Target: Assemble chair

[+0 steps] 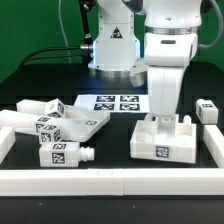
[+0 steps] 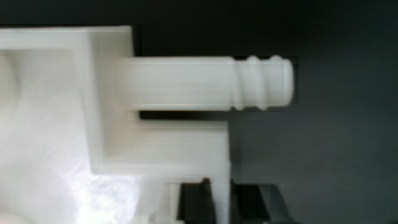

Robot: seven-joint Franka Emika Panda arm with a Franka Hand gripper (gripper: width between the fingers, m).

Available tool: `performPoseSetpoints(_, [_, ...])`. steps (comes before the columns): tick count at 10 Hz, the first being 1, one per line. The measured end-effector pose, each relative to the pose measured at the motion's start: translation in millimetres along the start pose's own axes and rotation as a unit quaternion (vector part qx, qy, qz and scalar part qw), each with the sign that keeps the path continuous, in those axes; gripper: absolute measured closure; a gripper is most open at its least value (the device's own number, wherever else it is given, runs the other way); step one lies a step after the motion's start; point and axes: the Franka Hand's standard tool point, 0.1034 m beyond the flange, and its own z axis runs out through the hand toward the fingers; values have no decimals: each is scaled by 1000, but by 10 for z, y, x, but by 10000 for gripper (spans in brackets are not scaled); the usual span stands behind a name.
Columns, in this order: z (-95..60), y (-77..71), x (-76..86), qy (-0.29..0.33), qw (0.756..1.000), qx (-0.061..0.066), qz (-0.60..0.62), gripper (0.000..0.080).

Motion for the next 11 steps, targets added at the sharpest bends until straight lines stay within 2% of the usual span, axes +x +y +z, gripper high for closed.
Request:
performPoseSetpoints(1, [34, 56, 39, 2, 1000, -1, -7, 772])
performPoseSetpoints(5, [87, 46, 35, 1, 1000, 3, -29, 772])
performPoseSetpoints(6, [102, 135, 81, 4, 997, -1, -71, 772])
performPoseSetpoints(8, [127, 234, 160, 4, 997, 7, -77, 772])
performPoseSetpoints(9, [144, 310, 193, 6, 997, 5, -77, 772])
performPoseSetpoints(11, [189, 333, 183, 6, 997, 10, -75, 772])
